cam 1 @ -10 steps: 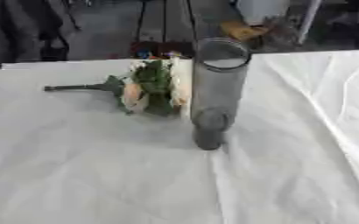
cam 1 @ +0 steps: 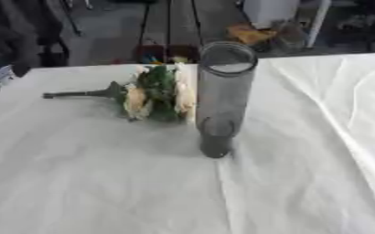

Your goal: Arrange flowers into the vase.

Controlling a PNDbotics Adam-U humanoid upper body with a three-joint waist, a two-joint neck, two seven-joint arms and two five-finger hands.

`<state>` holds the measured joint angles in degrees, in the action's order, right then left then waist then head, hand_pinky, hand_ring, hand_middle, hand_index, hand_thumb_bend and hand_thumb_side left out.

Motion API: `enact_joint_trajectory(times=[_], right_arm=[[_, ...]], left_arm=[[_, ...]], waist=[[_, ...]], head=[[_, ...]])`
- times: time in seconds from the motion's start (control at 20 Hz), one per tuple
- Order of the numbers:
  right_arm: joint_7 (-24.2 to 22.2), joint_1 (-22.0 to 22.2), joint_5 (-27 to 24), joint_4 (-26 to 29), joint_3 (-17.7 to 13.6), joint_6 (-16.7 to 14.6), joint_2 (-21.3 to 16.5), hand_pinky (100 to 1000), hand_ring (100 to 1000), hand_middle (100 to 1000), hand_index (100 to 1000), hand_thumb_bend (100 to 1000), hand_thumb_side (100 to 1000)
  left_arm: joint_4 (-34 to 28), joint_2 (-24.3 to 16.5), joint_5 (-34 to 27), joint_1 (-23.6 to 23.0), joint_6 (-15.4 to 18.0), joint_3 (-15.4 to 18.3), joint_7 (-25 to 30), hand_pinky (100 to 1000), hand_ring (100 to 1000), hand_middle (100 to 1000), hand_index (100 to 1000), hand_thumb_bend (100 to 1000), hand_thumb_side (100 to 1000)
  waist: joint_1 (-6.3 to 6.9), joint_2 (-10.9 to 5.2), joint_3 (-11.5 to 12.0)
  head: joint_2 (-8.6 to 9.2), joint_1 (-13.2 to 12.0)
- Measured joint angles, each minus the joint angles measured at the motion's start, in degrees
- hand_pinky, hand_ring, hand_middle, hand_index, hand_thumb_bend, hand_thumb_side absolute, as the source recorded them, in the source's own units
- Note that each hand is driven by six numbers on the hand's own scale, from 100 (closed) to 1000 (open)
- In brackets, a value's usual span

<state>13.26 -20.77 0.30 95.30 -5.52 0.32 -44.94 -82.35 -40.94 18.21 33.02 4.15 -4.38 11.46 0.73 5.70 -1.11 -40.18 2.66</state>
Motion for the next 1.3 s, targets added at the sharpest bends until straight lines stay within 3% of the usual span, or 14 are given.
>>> enact_joint_trajectory(times=[0.3,0.75,1.3], right_arm=[[-0.64,-0.44,-0.1,0.0,0.52,-0.09,0.3,702,740,777,843,100,833],[-1.57,-1.27,-0.17,0.0,1.36,-0.24,0.48,702,740,777,842,100,832],[-2.68,-4.02,-0.18,0.02,2.55,-0.32,1.18,702,743,775,847,100,832]], left_arm=[[10.0,0.78,7.06,8.24,1.67,-2.28,4.45,645,721,747,839,548,552],[23.97,7.64,22.41,18.17,5.84,-3.48,9.21,671,722,744,828,515,455],[38.41,13.76,35.81,23.85,7.56,1.07,9.51,698,712,696,778,430,301]], waist=[[0.3,-0.1,-1.21],[0.73,-0.15,-3.16],[1.93,1.36,-6.33]], head=[[0.0,-0.09],[0.05,-0.84],[1.48,-1.86]])
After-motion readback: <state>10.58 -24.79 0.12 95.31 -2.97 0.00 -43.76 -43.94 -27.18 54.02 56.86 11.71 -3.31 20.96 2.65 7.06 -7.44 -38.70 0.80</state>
